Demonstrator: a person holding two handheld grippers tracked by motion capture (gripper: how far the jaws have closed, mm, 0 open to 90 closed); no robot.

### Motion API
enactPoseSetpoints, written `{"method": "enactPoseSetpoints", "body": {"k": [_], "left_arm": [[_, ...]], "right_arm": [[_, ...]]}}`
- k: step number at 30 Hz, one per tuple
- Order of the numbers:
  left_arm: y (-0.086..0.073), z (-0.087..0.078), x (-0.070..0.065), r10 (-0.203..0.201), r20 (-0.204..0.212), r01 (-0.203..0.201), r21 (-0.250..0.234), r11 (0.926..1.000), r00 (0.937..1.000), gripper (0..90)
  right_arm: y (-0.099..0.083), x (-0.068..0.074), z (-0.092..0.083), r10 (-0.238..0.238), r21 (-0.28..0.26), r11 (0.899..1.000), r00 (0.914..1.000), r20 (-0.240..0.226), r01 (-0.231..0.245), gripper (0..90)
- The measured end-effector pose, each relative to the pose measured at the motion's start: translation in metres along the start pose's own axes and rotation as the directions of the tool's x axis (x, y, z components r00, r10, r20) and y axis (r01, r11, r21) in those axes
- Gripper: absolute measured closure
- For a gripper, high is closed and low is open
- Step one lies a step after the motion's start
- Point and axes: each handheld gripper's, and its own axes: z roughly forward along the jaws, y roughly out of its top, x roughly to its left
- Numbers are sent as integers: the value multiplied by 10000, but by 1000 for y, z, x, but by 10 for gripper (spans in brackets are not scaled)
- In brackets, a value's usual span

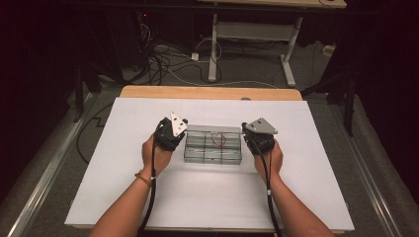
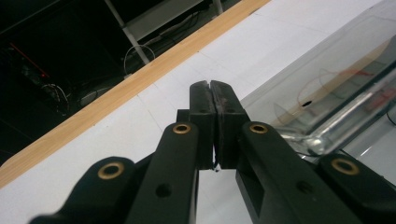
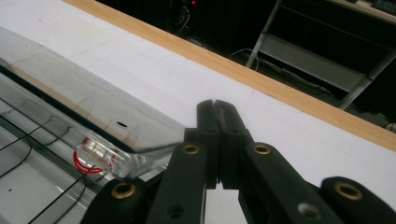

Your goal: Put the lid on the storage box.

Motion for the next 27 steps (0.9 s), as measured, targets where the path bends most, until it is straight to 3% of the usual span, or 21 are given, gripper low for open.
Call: {"method": "enactPoseSetpoints", "body": {"k": [10, 15, 27], "left_arm": [[-4, -2, -3, 418, -105, -418, -25, 9991, 9991, 848], [-8, -4, -1, 227, 259, -226, -42, 9997, 9994, 842], [-14, -3, -2, 267, 526, -271, 64, 9996, 9983, 842]], "right_arm": [[-5, 0, -3, 55, 40, 10000, 9999, -153, -54, 894], [-9, 1, -5, -11, 67, 10000, 9997, -237, 13, 897], [-17, 2, -6, 22, 170, 9999, 9989, -466, -14, 895]]}}
